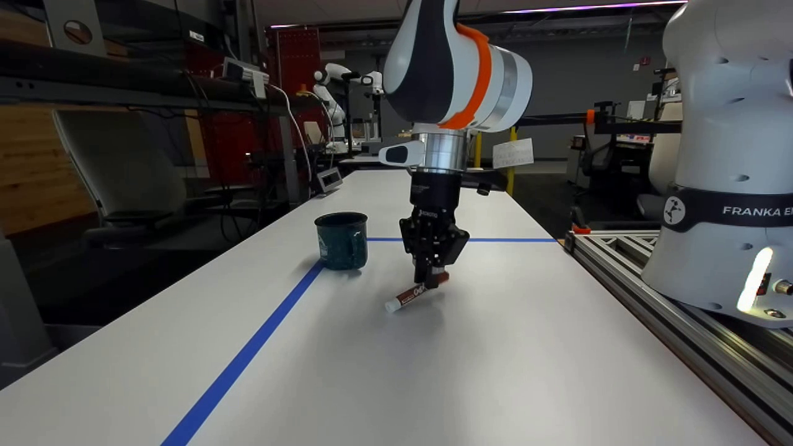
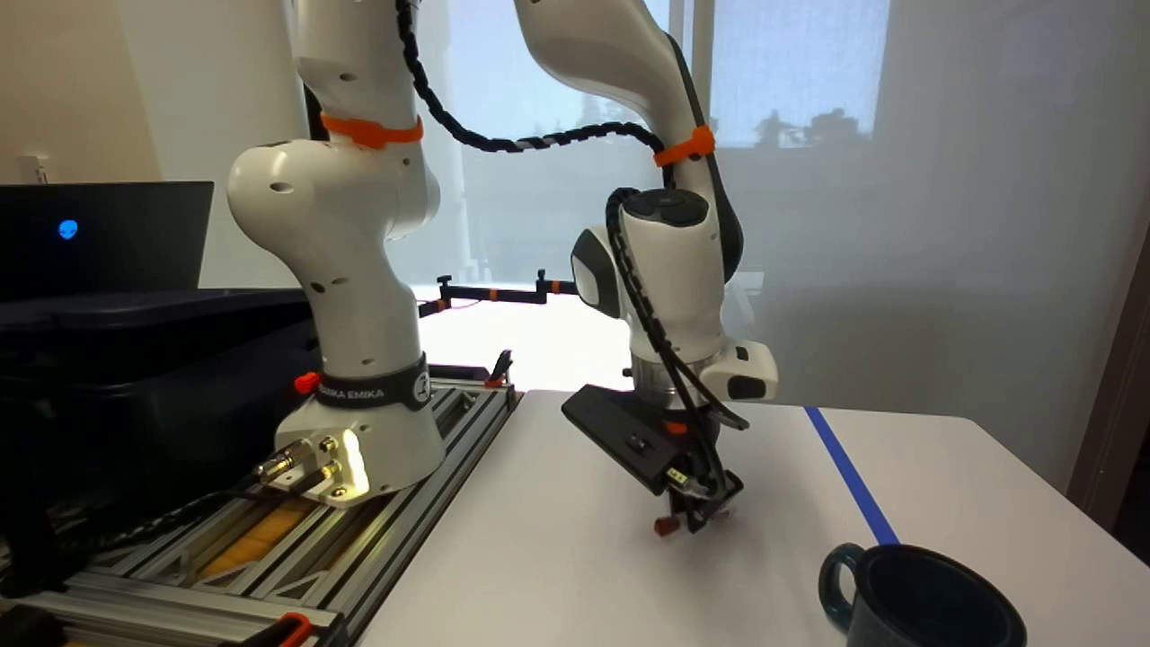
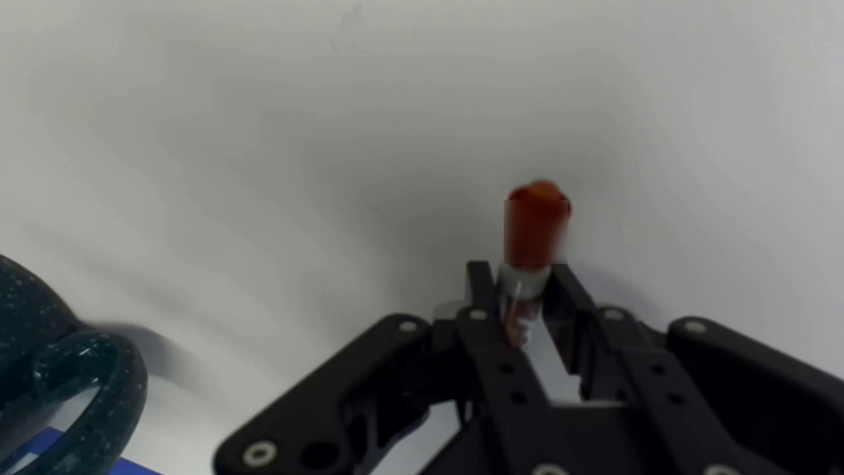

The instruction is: Remove the marker from the mug.

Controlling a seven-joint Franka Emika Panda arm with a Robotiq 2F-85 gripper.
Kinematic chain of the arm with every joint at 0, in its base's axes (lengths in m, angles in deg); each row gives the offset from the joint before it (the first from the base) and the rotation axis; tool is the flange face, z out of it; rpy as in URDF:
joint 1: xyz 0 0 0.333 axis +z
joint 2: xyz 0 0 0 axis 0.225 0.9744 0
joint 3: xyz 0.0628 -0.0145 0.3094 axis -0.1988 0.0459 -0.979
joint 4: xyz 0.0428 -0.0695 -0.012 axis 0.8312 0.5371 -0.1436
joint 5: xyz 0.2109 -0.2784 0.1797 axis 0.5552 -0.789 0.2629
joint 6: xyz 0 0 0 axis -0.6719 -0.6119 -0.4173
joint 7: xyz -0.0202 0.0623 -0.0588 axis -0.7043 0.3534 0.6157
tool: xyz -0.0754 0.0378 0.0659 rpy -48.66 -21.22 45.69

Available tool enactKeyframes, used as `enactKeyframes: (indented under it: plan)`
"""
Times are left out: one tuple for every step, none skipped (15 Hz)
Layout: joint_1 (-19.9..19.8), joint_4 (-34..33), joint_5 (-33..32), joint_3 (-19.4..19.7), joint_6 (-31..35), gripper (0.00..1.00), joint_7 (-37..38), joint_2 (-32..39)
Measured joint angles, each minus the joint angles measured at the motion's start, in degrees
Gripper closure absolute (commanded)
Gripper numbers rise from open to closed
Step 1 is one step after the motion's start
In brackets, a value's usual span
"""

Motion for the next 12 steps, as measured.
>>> enactKeyframes:
  plan:
    - [0.00, -0.04, 0.00, -0.13, 0.12, 0.32, -0.03, 0.33]
    - [0.00, -0.14, 0.00, -0.23, 0.23, 0.25, -0.04, 0.67]
    - [0.00, -0.29, 0.00, -0.32, 0.30, 0.19, -0.04, 1.00]
    - [0.01, -0.45, 0.00, -0.38, 0.45, 0.10, -0.04, 1.25]
    - [0.05, -0.61, -0.01, -0.43, 0.74, 0.03, -0.04, 1.45]
    - [0.06, -0.81, -0.04, -0.45, 0.96, 0.00, -0.03, 1.58]
    - [0.09, -1.02, -0.19, -0.45, 1.20, 0.00, 0.01, 1.65]
    - [0.13, -1.18, -0.40, -0.45, 1.34, 0.00, 0.11, 1.65]
    - [0.28, -1.26, -1.01, -0.33, 1.41, 0.00, 0.54, 1.66]
    - [0.67, -1.23, -2.30, -0.02, 1.76, 0.00, 1.55, 1.66]
    - [1.33, -1.12, -4.26, 0.56, 2.44, 0.00, 3.21, 1.68]
    - [2.30, -0.93, -6.82, 1.49, 3.19, 0.00, 5.45, 1.71]
